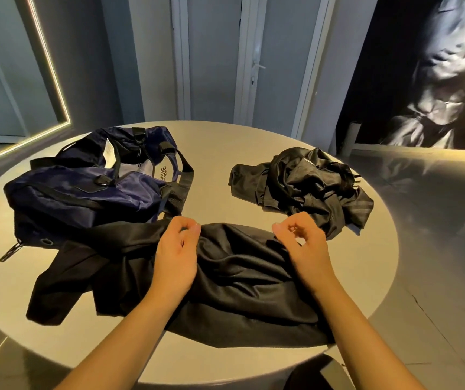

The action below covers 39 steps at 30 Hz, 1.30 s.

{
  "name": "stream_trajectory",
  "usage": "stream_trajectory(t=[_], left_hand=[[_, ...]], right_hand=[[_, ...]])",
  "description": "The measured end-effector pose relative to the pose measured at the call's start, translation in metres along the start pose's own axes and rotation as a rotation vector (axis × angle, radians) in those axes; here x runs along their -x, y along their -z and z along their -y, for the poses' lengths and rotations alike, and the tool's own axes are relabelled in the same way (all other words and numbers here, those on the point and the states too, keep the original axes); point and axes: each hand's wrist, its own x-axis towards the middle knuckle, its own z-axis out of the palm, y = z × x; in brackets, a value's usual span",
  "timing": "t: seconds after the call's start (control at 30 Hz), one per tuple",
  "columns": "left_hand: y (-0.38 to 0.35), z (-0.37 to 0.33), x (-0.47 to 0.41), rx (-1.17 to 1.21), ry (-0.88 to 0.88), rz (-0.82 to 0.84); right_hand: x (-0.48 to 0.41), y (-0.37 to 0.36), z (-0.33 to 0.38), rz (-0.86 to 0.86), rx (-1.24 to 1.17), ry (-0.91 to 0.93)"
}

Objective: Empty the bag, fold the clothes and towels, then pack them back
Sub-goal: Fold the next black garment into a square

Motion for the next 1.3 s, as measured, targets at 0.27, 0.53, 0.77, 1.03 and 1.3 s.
stream_trajectory(t=[0.27,0.53,0.77,1.03,1.3], left_hand=[[0.006,-0.006,0.005,0.062,-0.042,0.021],[0.007,-0.012,0.011,0.079,-0.107,0.146],[0.007,-0.002,0.014,-0.080,-0.215,0.395],[0.015,-0.017,0.004,0.297,0.059,0.264],[0.012,-0.027,0.006,0.370,0.152,0.209]], right_hand=[[-0.015,-0.003,0.065,0.353,0.425,-0.046],[-0.029,-0.022,0.085,0.030,-0.174,-0.598],[-0.027,-0.032,0.086,0.043,-0.306,-0.590],[-0.025,-0.011,0.064,0.051,0.209,-0.320],[0.008,-0.011,0.074,0.095,0.476,-0.080]])
